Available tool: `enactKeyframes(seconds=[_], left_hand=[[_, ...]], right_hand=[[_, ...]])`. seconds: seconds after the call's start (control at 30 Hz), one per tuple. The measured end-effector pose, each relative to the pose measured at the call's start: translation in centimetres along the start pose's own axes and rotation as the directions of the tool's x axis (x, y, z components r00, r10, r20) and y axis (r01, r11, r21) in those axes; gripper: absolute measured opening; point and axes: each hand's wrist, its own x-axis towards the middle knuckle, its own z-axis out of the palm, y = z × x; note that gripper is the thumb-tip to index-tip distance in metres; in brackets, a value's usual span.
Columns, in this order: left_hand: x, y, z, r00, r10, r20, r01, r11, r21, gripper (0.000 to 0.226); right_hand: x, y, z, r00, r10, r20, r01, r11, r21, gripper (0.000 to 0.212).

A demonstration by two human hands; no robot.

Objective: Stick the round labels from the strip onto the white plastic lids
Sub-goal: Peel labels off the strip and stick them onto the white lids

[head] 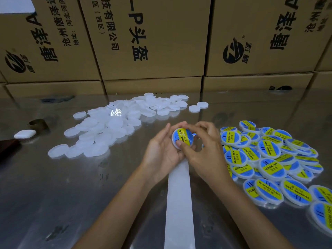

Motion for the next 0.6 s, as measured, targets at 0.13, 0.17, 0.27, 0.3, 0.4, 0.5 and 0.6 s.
enactKeyframes(seconds=[0.13, 0.17, 0.27, 0.3, 0.4, 0.5, 0.6], left_hand=[[-0.02, 0.12, -0.13, 1.0, -0.006, 0.027, 0.006, 1.0, -0.03, 0.054], [-0.04, 0.13, -0.15, 0.999, -0.009, 0.035, 0.01, 1.0, -0.025, 0.054], [-0.12, -0.11, -0.08, 0.997, -0.047, 0.058, 0.046, 0.999, 0.027, 0.056], [-0.15, -0.21, -0.04, 0.996, -0.063, 0.065, 0.06, 0.997, 0.046, 0.056], [-0.19, -0.49, -0.05, 0.99, -0.105, 0.089, 0.096, 0.991, 0.096, 0.053], [-0.19, -0.59, 0.0, 0.988, -0.12, 0.095, 0.11, 0.988, 0.107, 0.048], [-0.16, -0.42, -0.11, 0.991, -0.107, 0.083, 0.1, 0.991, 0.092, 0.05]], right_hand=[[0.16, 0.11, -0.05, 0.997, 0.065, -0.046, -0.065, 0.998, 0.016, 0.051], [0.17, 0.06, 0.0, 0.996, 0.07, -0.053, -0.07, 0.998, -0.001, 0.048], [0.15, 0.15, 0.04, 0.993, 0.075, -0.096, -0.076, 0.997, -0.001, 0.045], [0.19, 0.29, 0.0, 0.99, 0.073, -0.117, -0.073, 0.997, 0.009, 0.041], [0.49, 0.77, -0.38, 0.979, 0.078, -0.188, -0.073, 0.997, 0.035, 0.031], [0.77, 0.93, -0.51, 0.967, 0.082, -0.242, -0.072, 0.996, 0.05, 0.029], [0.68, 0.91, -0.45, 0.973, 0.073, -0.22, -0.061, 0.996, 0.061, 0.026]])
